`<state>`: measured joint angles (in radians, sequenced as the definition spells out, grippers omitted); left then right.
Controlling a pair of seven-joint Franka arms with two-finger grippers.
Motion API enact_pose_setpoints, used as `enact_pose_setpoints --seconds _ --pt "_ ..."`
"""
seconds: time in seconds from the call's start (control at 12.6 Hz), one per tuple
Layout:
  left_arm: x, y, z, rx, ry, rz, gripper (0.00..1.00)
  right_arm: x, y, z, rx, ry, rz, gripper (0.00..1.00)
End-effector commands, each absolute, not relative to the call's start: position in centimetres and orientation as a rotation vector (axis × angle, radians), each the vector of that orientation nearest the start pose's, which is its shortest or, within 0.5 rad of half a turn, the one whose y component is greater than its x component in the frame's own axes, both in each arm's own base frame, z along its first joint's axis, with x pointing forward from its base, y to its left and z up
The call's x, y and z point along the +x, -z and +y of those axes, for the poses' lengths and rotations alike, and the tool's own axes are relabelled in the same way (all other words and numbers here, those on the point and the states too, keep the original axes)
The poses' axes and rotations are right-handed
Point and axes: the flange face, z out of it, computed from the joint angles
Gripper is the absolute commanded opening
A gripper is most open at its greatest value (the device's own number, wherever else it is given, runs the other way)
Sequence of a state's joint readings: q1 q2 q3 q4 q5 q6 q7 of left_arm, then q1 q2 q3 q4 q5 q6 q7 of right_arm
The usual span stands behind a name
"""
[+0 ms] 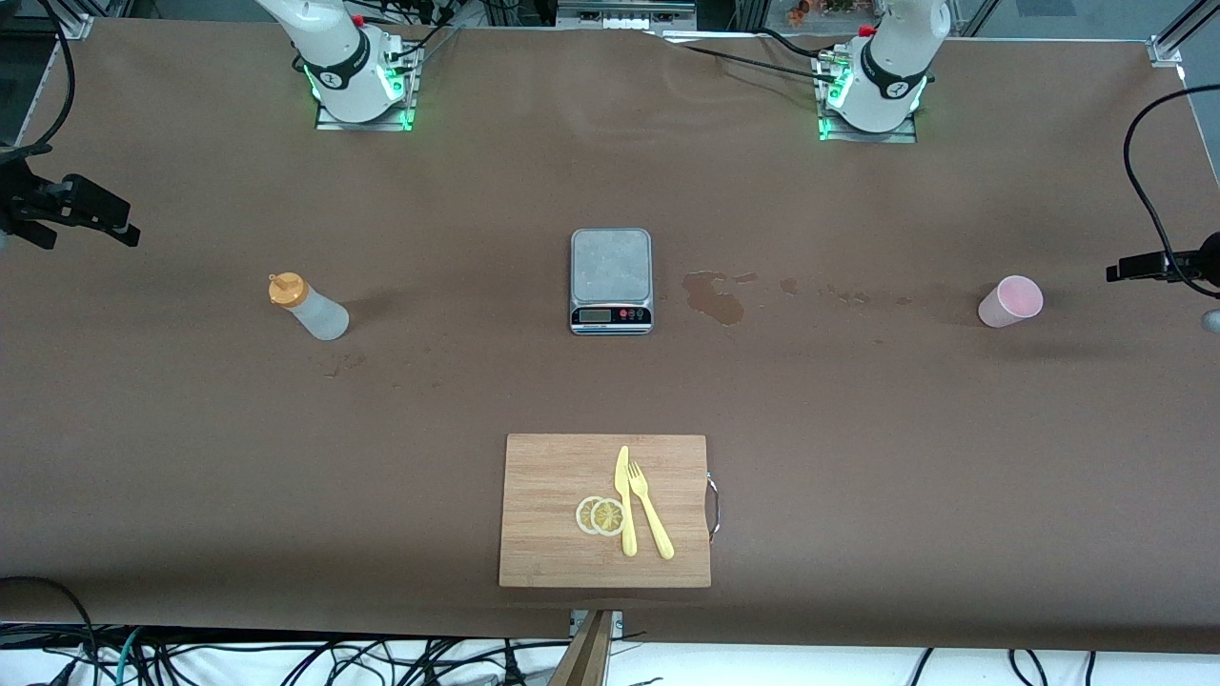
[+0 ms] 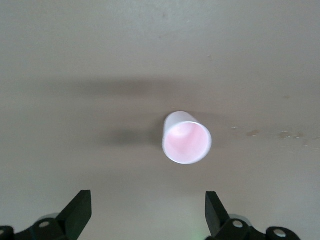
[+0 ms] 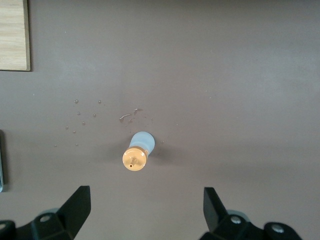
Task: Add sauce to pink cup with both arms
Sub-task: 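Lower the left gripper and grasp the pink cup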
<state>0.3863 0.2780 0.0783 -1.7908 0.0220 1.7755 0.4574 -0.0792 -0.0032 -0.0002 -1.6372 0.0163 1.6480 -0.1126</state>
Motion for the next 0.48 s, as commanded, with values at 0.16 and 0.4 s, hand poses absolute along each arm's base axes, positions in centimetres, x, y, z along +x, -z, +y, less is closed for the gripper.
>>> enact_pose_setpoints --seconds 0.16,0.4 --pt "50.7 -29.1 25.6 -3.343 -0.364 0.018 1.00 55.6 -60.3 -4.6 -3.110 0.020 -0.059 1.00" --pt "50.0 -25.5 25.9 -3.358 -0.388 -0.011 0.99 55.7 -60.2 -4.7 -3.110 0.022 -0.054 1.00"
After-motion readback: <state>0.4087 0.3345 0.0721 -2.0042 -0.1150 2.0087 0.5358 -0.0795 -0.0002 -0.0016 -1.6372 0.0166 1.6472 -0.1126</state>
